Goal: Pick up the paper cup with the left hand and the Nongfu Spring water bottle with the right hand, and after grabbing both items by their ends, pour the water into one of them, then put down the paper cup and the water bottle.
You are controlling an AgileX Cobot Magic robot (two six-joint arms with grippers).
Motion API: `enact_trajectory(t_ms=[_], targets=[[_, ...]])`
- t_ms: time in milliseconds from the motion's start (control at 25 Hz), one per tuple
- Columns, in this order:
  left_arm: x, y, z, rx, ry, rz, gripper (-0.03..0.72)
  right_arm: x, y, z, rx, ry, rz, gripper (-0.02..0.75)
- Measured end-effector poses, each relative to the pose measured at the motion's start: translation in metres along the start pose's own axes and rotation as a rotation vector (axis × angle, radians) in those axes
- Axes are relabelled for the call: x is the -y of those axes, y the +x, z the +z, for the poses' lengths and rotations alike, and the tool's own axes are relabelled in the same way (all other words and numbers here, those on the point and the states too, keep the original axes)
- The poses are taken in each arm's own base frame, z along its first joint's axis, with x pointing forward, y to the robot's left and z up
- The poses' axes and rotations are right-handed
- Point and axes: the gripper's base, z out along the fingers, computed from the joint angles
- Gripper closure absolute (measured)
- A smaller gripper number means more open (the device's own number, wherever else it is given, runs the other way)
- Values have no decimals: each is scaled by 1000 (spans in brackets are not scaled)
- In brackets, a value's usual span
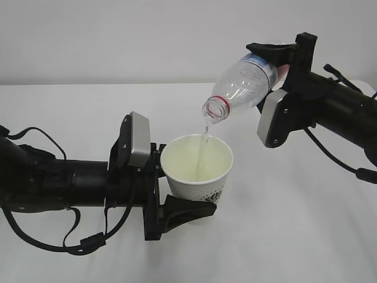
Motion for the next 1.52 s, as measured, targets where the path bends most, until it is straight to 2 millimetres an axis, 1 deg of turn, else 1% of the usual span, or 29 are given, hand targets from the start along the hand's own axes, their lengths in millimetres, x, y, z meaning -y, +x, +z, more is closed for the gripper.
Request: enact_trajectory(t_ms=[1520], targets=[[0,0,0,2,-5,0,88,0,0,0,-1,2,-14,196]])
